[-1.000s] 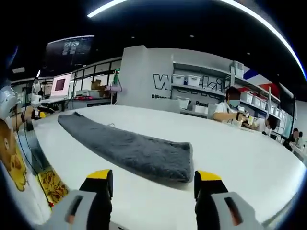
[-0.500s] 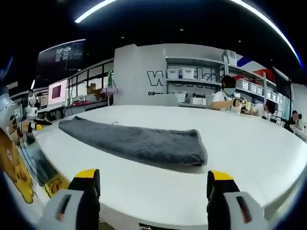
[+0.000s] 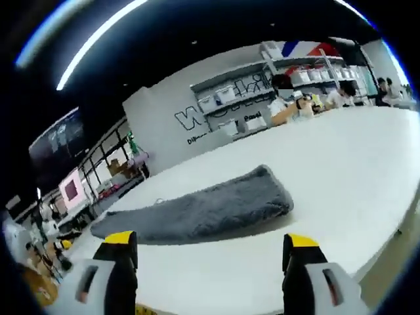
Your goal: Fold the towel on the table until its edges align and the towel forms a compact rectangular stack.
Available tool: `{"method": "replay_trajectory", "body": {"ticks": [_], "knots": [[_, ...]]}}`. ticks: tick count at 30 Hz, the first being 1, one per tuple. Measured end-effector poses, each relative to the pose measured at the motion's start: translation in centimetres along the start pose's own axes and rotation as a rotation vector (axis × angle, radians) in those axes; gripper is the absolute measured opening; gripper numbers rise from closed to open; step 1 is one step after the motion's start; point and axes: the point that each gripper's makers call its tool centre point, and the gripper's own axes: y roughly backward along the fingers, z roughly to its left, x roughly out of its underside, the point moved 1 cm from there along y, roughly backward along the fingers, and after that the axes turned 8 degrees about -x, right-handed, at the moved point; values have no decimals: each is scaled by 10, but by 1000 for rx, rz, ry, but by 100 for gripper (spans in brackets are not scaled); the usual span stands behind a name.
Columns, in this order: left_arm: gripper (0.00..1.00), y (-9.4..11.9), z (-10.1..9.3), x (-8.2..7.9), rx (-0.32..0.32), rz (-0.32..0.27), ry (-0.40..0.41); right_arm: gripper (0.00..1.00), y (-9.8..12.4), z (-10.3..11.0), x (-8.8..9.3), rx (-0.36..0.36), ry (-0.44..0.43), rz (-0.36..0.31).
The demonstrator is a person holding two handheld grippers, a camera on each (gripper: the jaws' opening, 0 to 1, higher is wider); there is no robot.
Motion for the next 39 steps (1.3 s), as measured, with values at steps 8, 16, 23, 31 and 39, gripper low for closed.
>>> {"method": "replay_trajectory", "body": {"ticks": [8,16,23,31,39], "knots": [[99,5,-9,-6,34,-36,30,84,-19,-12,-11,46,-227,-79],[99,12,-15,-12,43,-74,47,74,-21,-58,-29,102,-328,-140],[98,12,-15,-14,41,-95,77,69,-26,-75,-34,98,-352,-150],[98,11,-10,-18,16,-119,73,53,-34,-78,-25,125,-356,-139],[97,10,-9,-15,35,-131,91,7,-35,-89,-33,154,-353,-203]]}}
